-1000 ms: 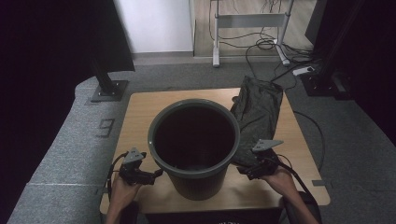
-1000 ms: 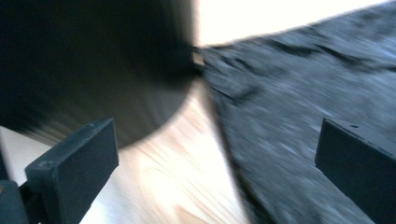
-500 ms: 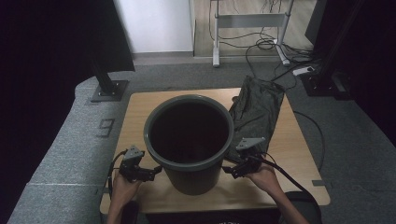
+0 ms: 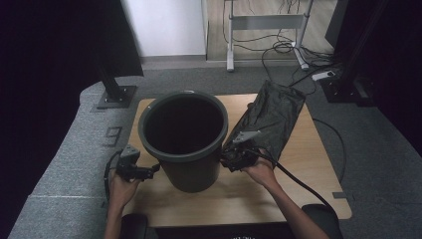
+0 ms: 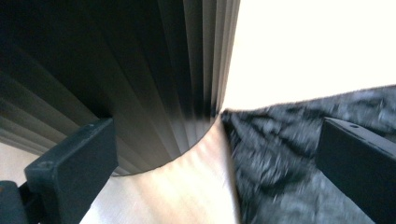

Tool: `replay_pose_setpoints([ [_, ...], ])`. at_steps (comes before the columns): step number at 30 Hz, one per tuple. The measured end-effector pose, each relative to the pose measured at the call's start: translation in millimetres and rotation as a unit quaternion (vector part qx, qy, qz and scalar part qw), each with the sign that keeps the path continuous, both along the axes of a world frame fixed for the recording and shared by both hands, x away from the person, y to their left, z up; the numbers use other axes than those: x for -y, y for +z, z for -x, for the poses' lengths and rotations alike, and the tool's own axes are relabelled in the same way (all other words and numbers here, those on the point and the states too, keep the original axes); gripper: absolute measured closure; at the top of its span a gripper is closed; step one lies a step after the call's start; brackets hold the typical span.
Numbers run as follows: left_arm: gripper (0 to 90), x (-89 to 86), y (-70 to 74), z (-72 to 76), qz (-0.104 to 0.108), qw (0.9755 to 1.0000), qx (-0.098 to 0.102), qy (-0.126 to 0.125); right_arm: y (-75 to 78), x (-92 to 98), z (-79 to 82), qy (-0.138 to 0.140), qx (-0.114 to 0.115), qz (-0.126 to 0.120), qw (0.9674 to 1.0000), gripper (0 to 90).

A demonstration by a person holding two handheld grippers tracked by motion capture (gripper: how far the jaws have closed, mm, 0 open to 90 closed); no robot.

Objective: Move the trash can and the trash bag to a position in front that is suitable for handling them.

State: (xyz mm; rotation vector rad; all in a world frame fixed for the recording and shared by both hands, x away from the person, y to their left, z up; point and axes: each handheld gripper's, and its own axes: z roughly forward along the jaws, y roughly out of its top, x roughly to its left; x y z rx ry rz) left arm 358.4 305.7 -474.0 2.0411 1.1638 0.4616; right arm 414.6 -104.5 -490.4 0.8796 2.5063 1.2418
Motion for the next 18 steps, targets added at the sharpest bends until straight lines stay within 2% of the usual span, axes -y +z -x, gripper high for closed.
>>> replay_pose_setpoints([
  [5,0.0,-8.8,1.5,-15.7,-0.005,0.9999,-0.005,0.013,1.7,-13.2,-21.5,-0.012,0.006,0.008,0.9999,0.0],
  [6,0.0,-8.8,1.5,-15.7,-0.005,0.9999,-0.005,0.013,1.7,-13.2,-21.5,-0.012,0.006,0.008,0.9999,0.0],
  [7,0.0,-11.9,2.5,-22.8,-0.009,0.9998,-0.005,0.019,2.6,-19.4,-31.3,-0.015,0.011,0.013,0.9997,0.0],
  [12,0.0,-20.8,4.6,-41.7,-0.013,0.9994,-0.011,0.032,4.6,-32.4,-50.9,-0.024,0.019,0.023,0.9993,0.0],
  [13,0.0,-20.8,4.6,-41.7,-0.013,0.9994,-0.011,0.032,4.6,-32.4,-50.9,-0.024,0.019,0.023,0.9993,0.0],
  [14,0.0,-22.7,5.1,-46.4,-0.016,0.9991,-0.01,0.038,4.8,-38.4,-60.1,-0.029,0.015,0.023,0.9992,0.0],
  [16,0.0,-25.8,7.1,-56.8,-0.027,0.9985,-0.009,0.047,5.8,-43.1,-67.4,-0.032,0.015,0.028,0.999,0.0],
  [18,0.0,-26.7,7.6,-60.3,-0.029,0.9983,-0.01,0.049,7.0,-47.6,-76.1,-0.035,0.014,0.034,0.9987,0.0],
])
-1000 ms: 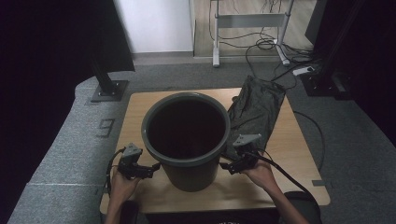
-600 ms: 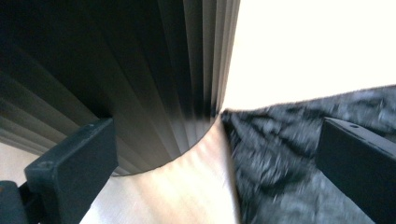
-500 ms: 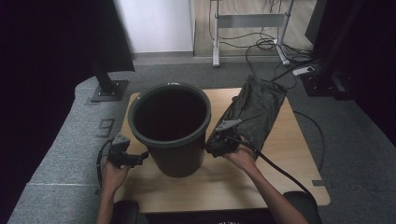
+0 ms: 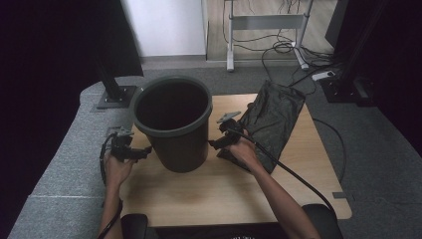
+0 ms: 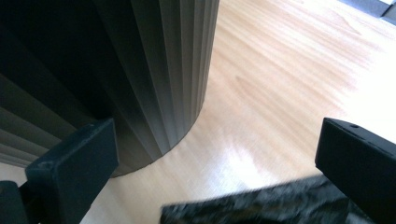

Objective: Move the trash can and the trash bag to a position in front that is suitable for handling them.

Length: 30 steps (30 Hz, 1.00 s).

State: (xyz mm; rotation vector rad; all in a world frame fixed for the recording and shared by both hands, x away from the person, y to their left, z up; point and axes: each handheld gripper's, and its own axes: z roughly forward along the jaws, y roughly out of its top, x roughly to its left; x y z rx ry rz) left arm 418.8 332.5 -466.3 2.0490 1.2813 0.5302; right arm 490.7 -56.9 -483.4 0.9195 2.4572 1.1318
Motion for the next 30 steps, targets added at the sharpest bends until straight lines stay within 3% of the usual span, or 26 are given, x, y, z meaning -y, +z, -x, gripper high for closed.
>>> replay_pose_setpoints([
  [4,0.0,-2.5,-4.7,-2.5,0.013,0.9999,0.003,0.007,1.0,0.9,-6.5,0.009,-0.015,-0.01,0.9998,0.0],
  [5,0.0,-3.7,-12.8,3.7,0.018,0.9998,0.002,0.007,2.4,6.6,-2.9,0.022,-0.025,-0.011,0.9994,0.0],
  [7,0.0,-4.9,-19.2,8.7,0.018,0.9998,-0.001,0.008,2.8,9.2,-0.3,0.026,-0.02,-0.006,0.9994,0.0],
  [8,0.0,-5.5,-24.9,13.3,0.021,0.9997,-0.002,0.01,3.3,15.0,3.9,0.026,-0.011,-0.001,0.9996,0.0],
  [12,0.0,-2.5,-50.9,36.1,0.028,0.9994,-0.012,0.013,0.2,48.8,15.7,0.024,-0.029,-0.001,0.9993,1.3],
  [15,0.0,2.5,-64.9,45.5,0.014,0.9996,-0.023,0.008,-6.9,73.7,25.6,0.01,-0.049,0.007,0.9987,3.2],
  [16,0.0,2.5,-64.9,45.5,0.014,0.9996,-0.023,0.008,-6.9,73.7,25.6,0.01,-0.049,0.007,0.9987,3.2],
  [17,0.0,5.7,-68.5,47.1,0.002,0.9996,-0.029,0.004,-12.7,86.7,32.3,0.002,-0.052,0.019,0.9984,10.2],
  [21,0.0,12.2,-73.3,47.7,-0.003,0.9994,-0.034,-0.003,-25.0,104.9,48.7,0.012,-0.073,0.017,0.9971,14.2],
  [26,0.0,16.7,-78.8,47.4,-0.021,0.9987,-0.045,-0.008,-38.2,111.3,65.1,0.03,-0.087,0.026,0.9954,27.2],
  [30,0.0,16.9,-79.7,48.9,-0.018,0.9989,-0.042,-0.009,-50.7,118.6,78.2,0.031,-0.084,0.048,0.9949,53.7],
])
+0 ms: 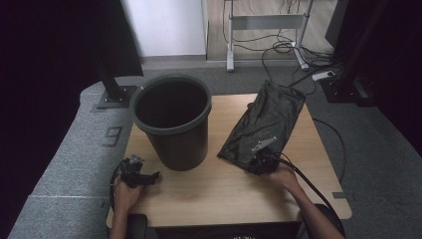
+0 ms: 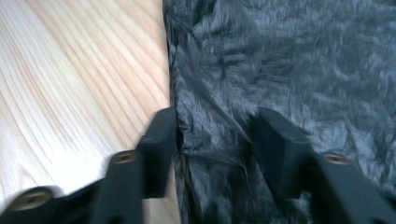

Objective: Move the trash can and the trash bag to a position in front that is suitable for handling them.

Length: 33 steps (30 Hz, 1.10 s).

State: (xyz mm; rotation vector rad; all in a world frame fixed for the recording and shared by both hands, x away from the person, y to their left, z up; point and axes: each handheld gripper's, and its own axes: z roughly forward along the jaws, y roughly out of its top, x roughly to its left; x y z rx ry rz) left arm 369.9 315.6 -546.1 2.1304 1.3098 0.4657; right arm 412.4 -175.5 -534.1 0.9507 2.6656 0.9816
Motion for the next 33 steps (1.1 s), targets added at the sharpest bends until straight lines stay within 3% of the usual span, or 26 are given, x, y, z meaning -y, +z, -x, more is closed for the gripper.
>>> replay_pose_setpoints([
  [1,0.0,-0.1,-0.4,0.0,0.002,1.0,0.0,0.0,-0.3,2.3,1.5,-0.003,0.002,-0.003,1.0,62.5],
  [2,0.0,-0.1,-0.4,0.0,0.002,1.0,0.0,0.0,-0.3,2.3,1.5,-0.003,0.002,-0.003,1.0,62.5],
  [3,0.0,0.0,-0.5,-0.1,0.002,1.0,0.001,0.0,0.1,7.3,4.5,-0.007,-0.005,-0.006,0.9999,74.7],
  [6,0.0,0.1,-0.4,-0.1,0.002,1.0,0.0,0.0,-0.5,11.7,11.1,-0.004,-0.007,-0.008,0.9999,82.8],
  [10,0.0,0.2,-0.3,-0.1,0.002,1.0,0.0,0.0,-1.5,17.5,28.9,0.006,-0.022,-0.02,0.9995,84.5],
  [11,0.0,0.3,-0.4,-0.1,0.003,1.0,0.0,0.001,-0.5,18.4,44.7,0.02,-0.022,-0.014,0.9995,84.3],
  [12,0.0,0.3,-0.4,-0.1,0.003,1.0,0.0,0.001,-0.1,18.3,50.4,0.024,-0.024,-0.012,0.9993,84.1],
  [16,0.0,0.9,-0.5,-0.1,0.003,1.0,0.0,0.0,0.7,16.5,76.6,0.049,-0.043,-0.015,0.9978,79.2],
  [17,0.0,1.1,-0.4,-0.1,0.003,1.0,0.0,-0.001,3.8,15.6,87.7,0.057,-0.05,-0.019,0.9969,65.8],
  [20,0.0,1.4,-0.4,-0.1,0.003,1.0,0.0,-0.002,20.5,26.0,92.0,0.047,-0.03,-0.045,0.9974,49.0],
  [22,0.0,1.5,-0.5,-0.1,0.003,1.0,0.0,-0.002,34.2,40.8,84.5,0.018,-0.01,-0.048,0.9986,41.0],
  [24,0.0,1.5,-0.4,-0.2,0.003,1.0,0.0,-0.002,41.2,61.5,66.4,-0.036,0.022,-0.035,0.9985,38.7],
  [25,0.0,1.5,-0.4,-0.2,0.003,1.0,0.0,-0.002,41.0,69.0,58.7,-0.059,0.025,-0.036,0.9973,38.7],
  [26,0.0,1.5,-0.4,-0.2,0.003,1.0,0.0,-0.002,41.0,69.0,58.7,-0.059,0.025,-0.036,0.9973,38.7],
  [27,0.0,1.6,-0.4,-0.2,0.003,1.0,0.0,-0.002,34.0,88.2,34.7,-0.131,0.041,-0.016,0.9905,38.8],
  [28,0.0,1.6,-0.4,-0.3,0.003,1.0,0.0,-0.003,28.8,95.0,24.3,-0.154,0.041,-0.008,0.9872,38.9],
  [29,0.0,1.7,-0.5,-0.3,0.003,1.0,0.0,-0.002,24.4,99.3,17.1,-0.172,0.041,-0.001,0.9843,38.9],
  [30,0.0,1.7,-0.5,-0.3,0.003,1.0,0.0,-0.002,24.4,99.3,17.1,-0.172,0.041,-0.001,0.9843,38.9],
  [31,0.0,1.7,-0.5,-0.4,0.003,1.0,0.0,-0.003,11.1,106.2,0.5,-0.206,0.034,0.009,0.9778,39.3],
  [33,0.0,1.7,-0.6,-0.4,0.004,1.0,0.0,-0.002,2.2,106.5,-7.5,-0.216,0.035,0.022,0.9755,41.4],
])
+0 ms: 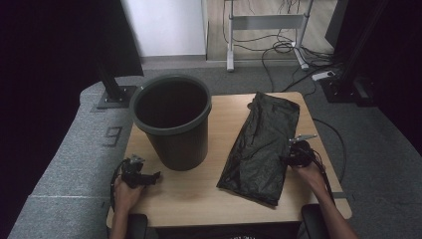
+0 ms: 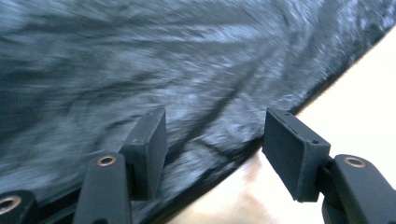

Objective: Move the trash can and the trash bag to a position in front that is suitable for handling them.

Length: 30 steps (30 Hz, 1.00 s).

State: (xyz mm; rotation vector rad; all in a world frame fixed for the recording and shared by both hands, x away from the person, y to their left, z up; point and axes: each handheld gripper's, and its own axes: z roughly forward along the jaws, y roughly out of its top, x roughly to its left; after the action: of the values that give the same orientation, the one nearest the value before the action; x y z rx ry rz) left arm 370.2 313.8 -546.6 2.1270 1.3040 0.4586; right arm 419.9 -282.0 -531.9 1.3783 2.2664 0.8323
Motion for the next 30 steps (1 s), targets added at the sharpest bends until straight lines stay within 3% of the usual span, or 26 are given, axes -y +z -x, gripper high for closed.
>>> replay_pose_setpoints([
  [1,0.0,0.0,0.0,0.0,0.0,1.0,0.0,0.0,-5.1,-1.2,-3.0,0.001,-0.001,0.015,0.9999,45.2],
  [2,0.0,0.0,0.0,0.0,0.0,1.0,0.0,0.0,-6.0,-0.5,-3.4,0.002,-0.002,0.002,1.0,52.2],
  [3,0.0,0.0,0.0,0.0,0.0,1.0,0.0,0.0,-6.0,-0.5,-3.4,0.002,-0.002,0.002,1.0,52.2],
  [4,0.0,0.1,0.0,0.0,0.0,1.0,0.0,0.0,-4.4,0.2,-0.3,0.012,-0.007,-0.004,0.9999,70.2],
  [6,0.0,0.1,0.1,-0.1,0.0,1.0,0.0,0.0,-3.3,1.0,6.0,0.025,-0.015,-0.006,0.9995,82.4],
  [8,0.0,0.1,0.1,0.0,0.0,1.0,-0.001,0.0,-3.0,3.9,13.8,0.033,-0.02,-0.011,0.9992,86.6],
  [13,0.0,0.6,0.1,-0.4,0.0,1.0,0.0,0.0,-2.8,14.9,35.2,0.038,-0.025,-0.014,0.9989,86.9],
  [14,0.0,0.9,0.1,-0.5,-0.001,1.0,0.0,-0.001,-2.3,21.5,47.2,0.04,-0.03,-0.014,0.9987,86.8],
  [21,0.0,1.3,0.1,-0.6,-0.001,1.0,-0.001,-0.002,-0.1,38.9,73.7,0.054,-0.041,-0.011,0.9977,86.7],
  [25,0.0,1.6,0.1,-0.7,-0.001,1.0,-0.001,-0.003,2.0,58.3,90.1,0.054,-0.056,-0.003,0.997,85.6],
  [28,0.0,1.4,0.2,-1.0,0.0,1.0,-0.001,-0.003,6.8,64.7,92.3,0.051,-0.049,-0.012,0.9974,67.6],
  [29,0.0,1.4,0.2,-1.0,0.0,1.0,-0.001,-0.003,6.8,64.7,92.3,0.051,-0.049,-0.012,0.9974,67.6],
  [30,0.0,0.8,0.7,-2.7,0.0,1.0,-0.004,-0.003,10.1,63.5,90.5,0.048,-0.034,-0.016,0.9981,51.5],
])
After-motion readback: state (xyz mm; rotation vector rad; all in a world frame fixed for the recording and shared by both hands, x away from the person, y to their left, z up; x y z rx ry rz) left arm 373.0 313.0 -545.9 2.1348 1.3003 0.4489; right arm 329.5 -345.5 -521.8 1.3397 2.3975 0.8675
